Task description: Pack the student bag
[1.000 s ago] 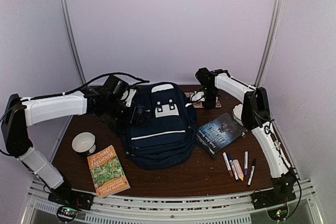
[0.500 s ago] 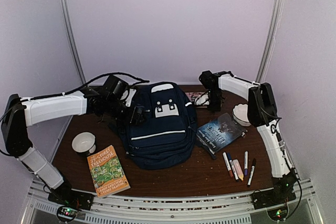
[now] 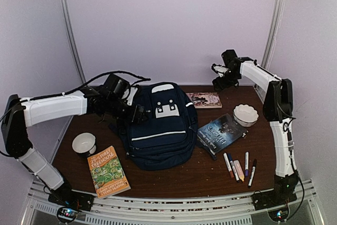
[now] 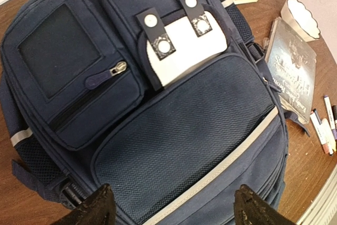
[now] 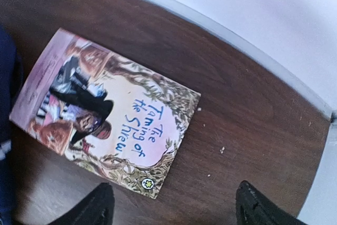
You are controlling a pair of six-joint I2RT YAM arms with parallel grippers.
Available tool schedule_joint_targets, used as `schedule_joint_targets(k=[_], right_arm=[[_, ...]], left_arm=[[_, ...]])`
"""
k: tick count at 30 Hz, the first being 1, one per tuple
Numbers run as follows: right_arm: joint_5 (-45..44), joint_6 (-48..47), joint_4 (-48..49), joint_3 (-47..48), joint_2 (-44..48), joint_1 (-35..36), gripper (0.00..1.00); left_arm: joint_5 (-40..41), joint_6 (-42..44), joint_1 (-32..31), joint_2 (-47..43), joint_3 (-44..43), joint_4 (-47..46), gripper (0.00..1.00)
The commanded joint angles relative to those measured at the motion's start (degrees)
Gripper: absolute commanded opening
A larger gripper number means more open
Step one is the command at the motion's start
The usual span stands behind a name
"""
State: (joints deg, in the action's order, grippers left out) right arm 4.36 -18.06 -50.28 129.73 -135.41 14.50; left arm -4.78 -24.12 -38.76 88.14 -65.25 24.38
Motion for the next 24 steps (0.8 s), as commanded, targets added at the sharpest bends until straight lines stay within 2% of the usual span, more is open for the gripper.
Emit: schedule_joint_targets(k=[1,6,20,24], right_arm=[[4.5,20.2,3.5,-1.2,-0.1,-2.0,0.84],[12.8,30.9,4.1,-2.9,-1.9,-4.0,0.85],[17.2,48.6,5.7,-12.8,-2.2,-5.0,0.8],[21.6,53.7,7.5,-15.6,-3.2,-6.0,0.79]], left_arm=[[-1.6,-0.2,-1.2,2.5,-4.0,-1.2,0.79],[-1.8,-0.5,-1.5,3.1,-4.5,-0.5,0.79],[-1.8,-1.5,-1.5,3.7,-4.6,1.3,0.8],[-0.8,-2.1,-1.5,4.0,-5.1,2.2,0.79]])
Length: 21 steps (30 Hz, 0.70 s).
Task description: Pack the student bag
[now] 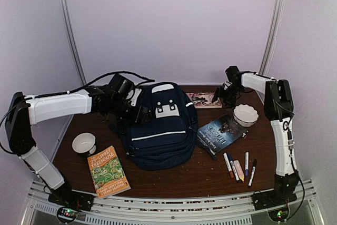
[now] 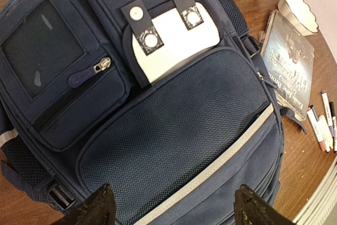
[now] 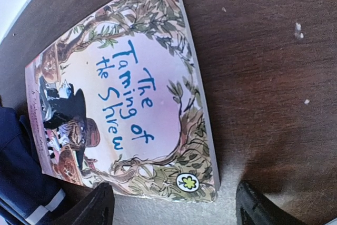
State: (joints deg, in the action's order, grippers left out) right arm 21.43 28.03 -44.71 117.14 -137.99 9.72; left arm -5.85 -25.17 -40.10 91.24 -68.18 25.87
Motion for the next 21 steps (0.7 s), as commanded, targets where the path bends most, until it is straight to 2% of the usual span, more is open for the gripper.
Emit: schedule_joint_targets(k=[1,4,8,17,21], right_arm=[[6.2,8.7,2.4,-3.5,-1.0,-1.5,0.79],[10.4,10.5,3.4,-3.7,-2.0,-2.0,0.76],[17.8,13.4,7.2,-5.5,-3.2,-2.8,0.61],[23.7,15.7,10.8,-6.3,-4.3,-3.0,0.44],[26.1,16.3,14.4,-7.4,-4.0,-3.1,0.31]], left_arm=[[0.5,-1.3,-0.2,0.9,-2.3,0.8,0.79],[0.9,-2.3,-0.2,1.3,-2.7,0.9,0.8],[1.7,-3.7,-0.2,1.7,-4.1,1.8,0.79],[3.0,-2.8,-0.3,3.1,-6.0,4.4,0.79],[3.0,-3.0,-0.2,3.5,-6.0,4.4,0.8]])
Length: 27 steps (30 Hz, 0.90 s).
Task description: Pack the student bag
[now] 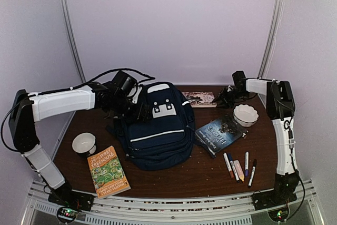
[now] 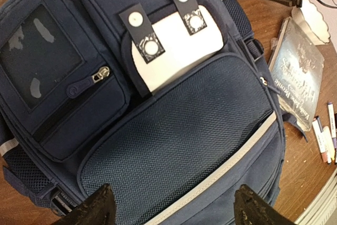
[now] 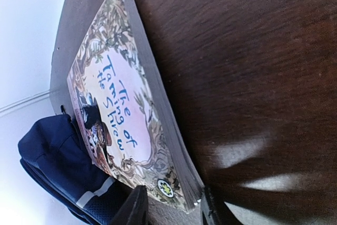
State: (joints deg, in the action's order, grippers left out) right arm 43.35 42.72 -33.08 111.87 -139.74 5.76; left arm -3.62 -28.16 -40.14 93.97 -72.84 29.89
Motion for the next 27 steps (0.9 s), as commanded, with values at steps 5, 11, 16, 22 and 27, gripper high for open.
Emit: schedule_joint_targets(k=[5,11,16,22,27], right_arm=[[4.4,3.6,6.3,-0.4,-3.0,0.7,0.2],[5.8,4.9,9.9,-0.1,-3.7,0.8,0.0],[9.2,6.5,16.5,-2.0,-0.9,0.8,0.0],[9.0,6.6,21.0,-6.3,4.9,0.9,0.0],[8.8,5.9,22.2,-11.5,8.5,0.9,0.0]], left_arm=[[0.8,-0.1,-0.2,0.7,-0.6,0.2,0.8],[1.5,-0.6,-0.2,-0.6,1.1,0.2,0.79],[1.4,-0.7,-0.2,-0.5,1.2,0.0,0.8],[1.3,-0.8,-0.4,-0.7,1.7,-0.8,0.79],[1.6,-0.8,-0.6,-1.2,2.5,-1.1,0.8]])
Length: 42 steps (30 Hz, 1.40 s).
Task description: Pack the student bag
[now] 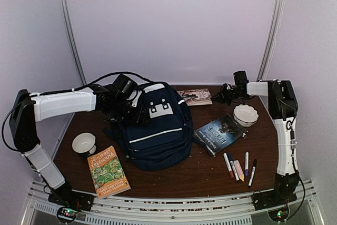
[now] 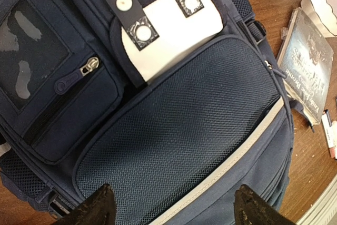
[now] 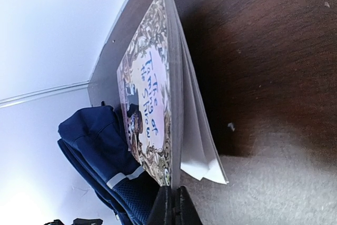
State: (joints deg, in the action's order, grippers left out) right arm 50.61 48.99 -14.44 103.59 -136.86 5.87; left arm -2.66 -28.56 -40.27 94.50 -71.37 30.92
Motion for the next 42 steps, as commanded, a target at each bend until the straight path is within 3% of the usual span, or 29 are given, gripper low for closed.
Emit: schedule_joint_targets(k=[1,14,21,27,28,30,32,38,42], right_arm=[[1.4,-0.6,3.8,-4.4,6.5,0.8,0.0],[-4.4,2.3,10.2,-24.4,28.2,2.3,0.0],[-9.4,10.4,13.0,-46.0,45.8,5.6,0.0],[-8.9,15.0,11.6,-54.3,51.2,12.3,0.0],[-8.1,15.9,11.9,-55.1,51.9,13.9,0.02],[-5.7,17.3,11.8,-56.5,53.5,16.5,0.25],[-3.8,14.1,6.7,-55.5,55.1,17.6,0.38],[-2.1,-11.1,-11.0,-44.7,57.1,13.9,0.48],[-8.8,-40.3,-28.7,-27.1,47.3,11.6,0.52]], left_arm=[[0.6,-0.4,-0.5,-1.9,1.3,-2.4,0.8],[0.0,-0.1,-0.9,-2.6,2.6,-5.0,0.8],[-0.4,-0.6,-1.7,-2.7,4.0,-6.5,0.8],[-0.6,-0.8,-2.7,-2.6,3.0,-6.9,0.8],[-0.4,-0.7,-2.9,-2.6,2.7,-6.6,0.8],[0.2,-0.5,-3.4,-2.6,1.9,-5.8,0.8],[0.8,-0.4,-4.0,-2.9,1.4,-5.1,0.8],[2.8,-0.9,-5.9,-4.2,2.6,-4.9,0.8],[3.6,-1.0,-6.5,-4.8,3.8,-6.0,0.79]])
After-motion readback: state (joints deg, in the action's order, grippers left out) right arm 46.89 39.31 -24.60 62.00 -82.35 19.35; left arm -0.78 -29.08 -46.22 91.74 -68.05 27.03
